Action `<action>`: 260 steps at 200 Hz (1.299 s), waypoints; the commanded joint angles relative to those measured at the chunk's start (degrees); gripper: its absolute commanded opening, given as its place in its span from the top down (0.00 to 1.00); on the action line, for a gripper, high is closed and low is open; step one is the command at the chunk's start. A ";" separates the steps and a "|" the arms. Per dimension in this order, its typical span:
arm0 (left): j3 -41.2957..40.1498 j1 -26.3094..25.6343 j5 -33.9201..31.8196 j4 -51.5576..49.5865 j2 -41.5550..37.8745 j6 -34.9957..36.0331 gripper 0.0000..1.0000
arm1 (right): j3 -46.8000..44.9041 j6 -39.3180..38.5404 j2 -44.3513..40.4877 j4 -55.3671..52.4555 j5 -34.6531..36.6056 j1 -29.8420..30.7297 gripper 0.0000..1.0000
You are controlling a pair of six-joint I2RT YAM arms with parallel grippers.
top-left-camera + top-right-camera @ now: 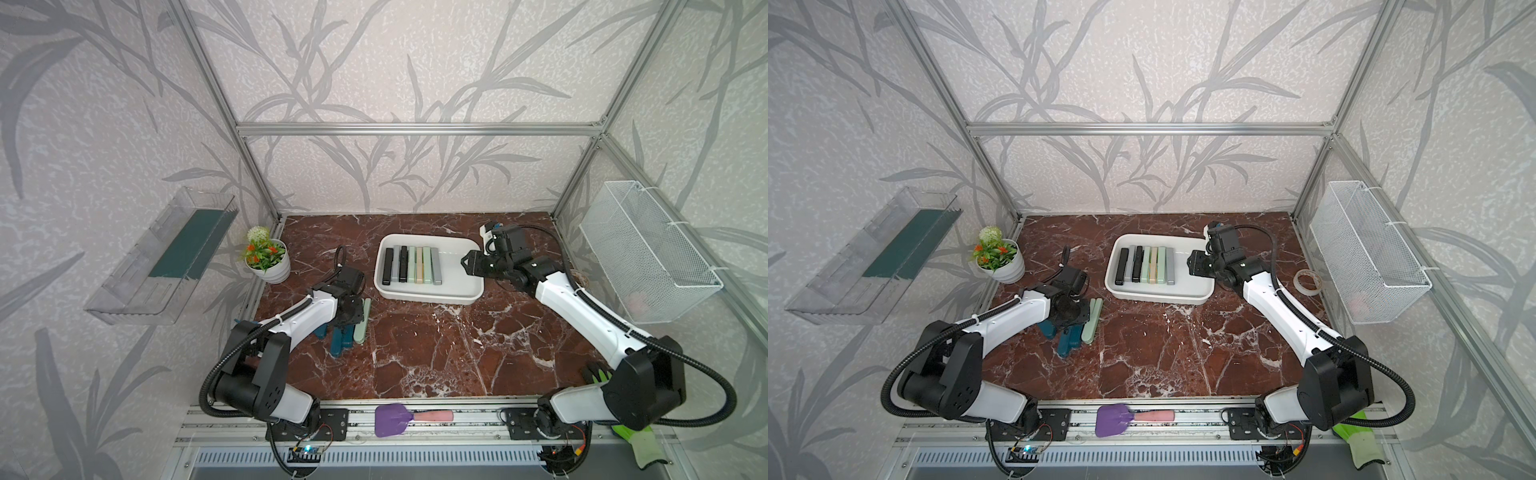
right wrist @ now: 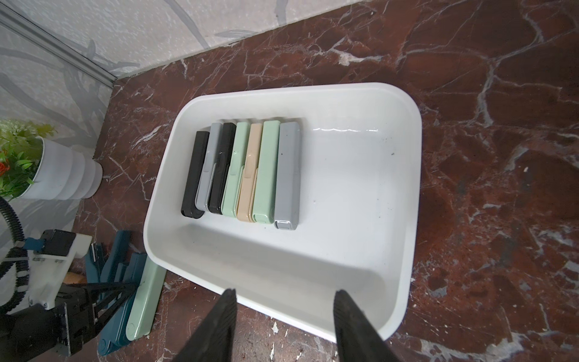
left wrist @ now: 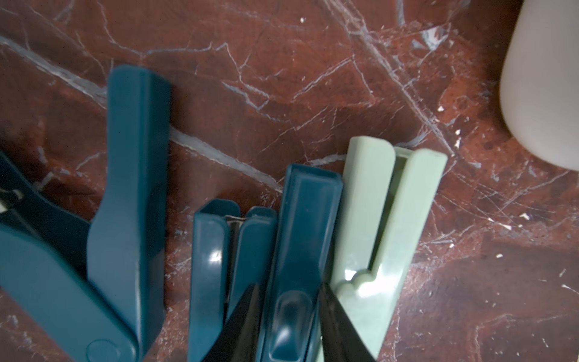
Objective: Put the pruning pliers into the storage box
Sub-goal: Pick up the pruning pliers from the center of the board, then place the pruning pliers in the storage box.
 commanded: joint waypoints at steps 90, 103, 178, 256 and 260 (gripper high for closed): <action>2.25 -0.61 -2.53 -1.55 -1.02 1.36 0.81 | -1.94 -0.37 -1.60 0.76 0.79 -1.65 0.49; 2.62 -0.61 -2.73 -2.39 -1.74 1.48 0.82 | -2.02 -0.33 -1.69 0.78 0.70 -1.67 0.49; 16.32 -1.19 -4.88 -13.69 -7.49 4.83 0.84 | -2.57 -1.44 -3.59 0.00 1.30 -4.38 0.49; 55.97 -12.64 -2.83 -15.93 15.31 8.13 0.84 | -0.20 -8.37 4.21 -8.34 3.83 -12.46 0.49; 58.91 -13.40 -2.82 -16.18 17.23 8.05 0.84 | -0.68 -8.31 4.69 -7.56 3.56 -12.53 0.49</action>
